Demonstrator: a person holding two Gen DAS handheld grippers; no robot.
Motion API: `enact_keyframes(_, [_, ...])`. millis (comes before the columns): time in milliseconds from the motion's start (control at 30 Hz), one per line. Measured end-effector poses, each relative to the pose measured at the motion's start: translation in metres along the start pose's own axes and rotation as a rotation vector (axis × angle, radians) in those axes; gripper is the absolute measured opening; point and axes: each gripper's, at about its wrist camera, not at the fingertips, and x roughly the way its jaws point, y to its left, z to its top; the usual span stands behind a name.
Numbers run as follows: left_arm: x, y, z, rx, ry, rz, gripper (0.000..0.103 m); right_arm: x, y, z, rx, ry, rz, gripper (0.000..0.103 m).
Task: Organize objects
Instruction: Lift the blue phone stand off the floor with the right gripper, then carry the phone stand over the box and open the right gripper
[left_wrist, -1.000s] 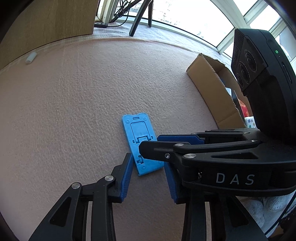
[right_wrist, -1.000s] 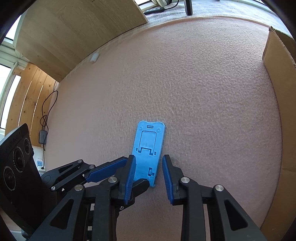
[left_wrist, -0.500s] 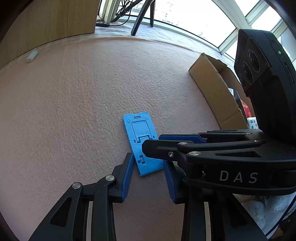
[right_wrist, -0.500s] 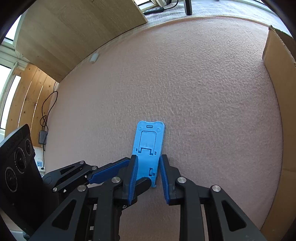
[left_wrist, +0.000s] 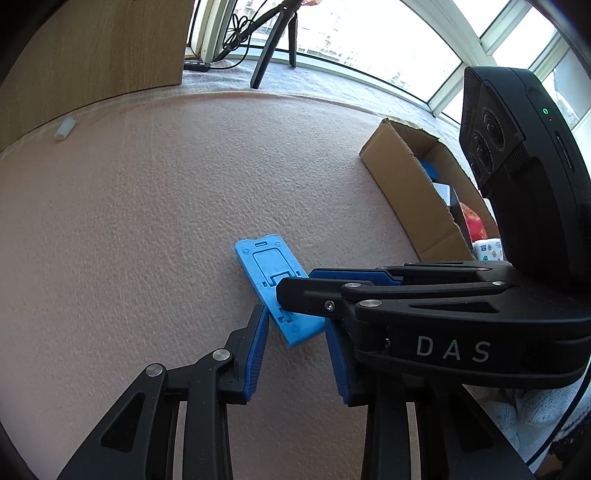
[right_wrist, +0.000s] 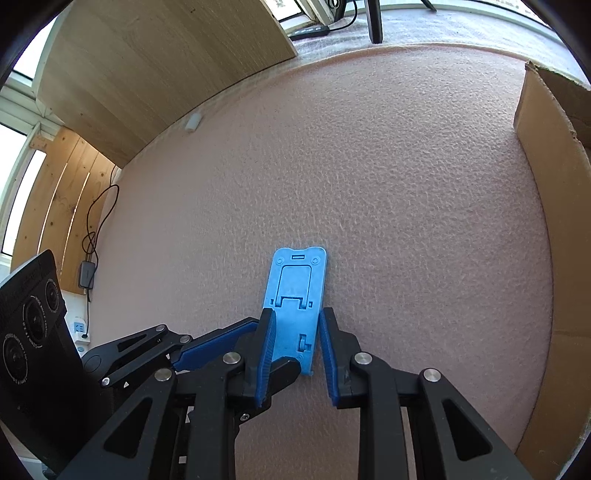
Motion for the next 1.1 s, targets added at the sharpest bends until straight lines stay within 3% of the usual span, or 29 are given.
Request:
enact_keyframes(333, [-0.016, -0.038, 0.029, 0.076, -0.062, -0.006, 0.034, -0.041, -0.014, 0.008, 0.018, -0.080, 0.037, 0.022])
enact_keyframes(567, [-0.018, -0.085, 0.056, 0.147, -0.093, -0.041, 0.034, -0.085, -0.034, 0.016, 0.036, -0.167, 0.032, 0.022])
enact_keyframes(833, [0.007, -0.142, 0.086, 0.222, -0.102, -0.078, 0.034, -0.133, -0.083, 0.029, 0.085, -0.247, 0.000, 0.022])
enact_keyframes(1100, [0.041, -0.183, 0.111, 0.254, -0.089, -0.087, 0.034, -0.156, -0.133, 0.042, 0.127, -0.282, -0.025, 0.022])
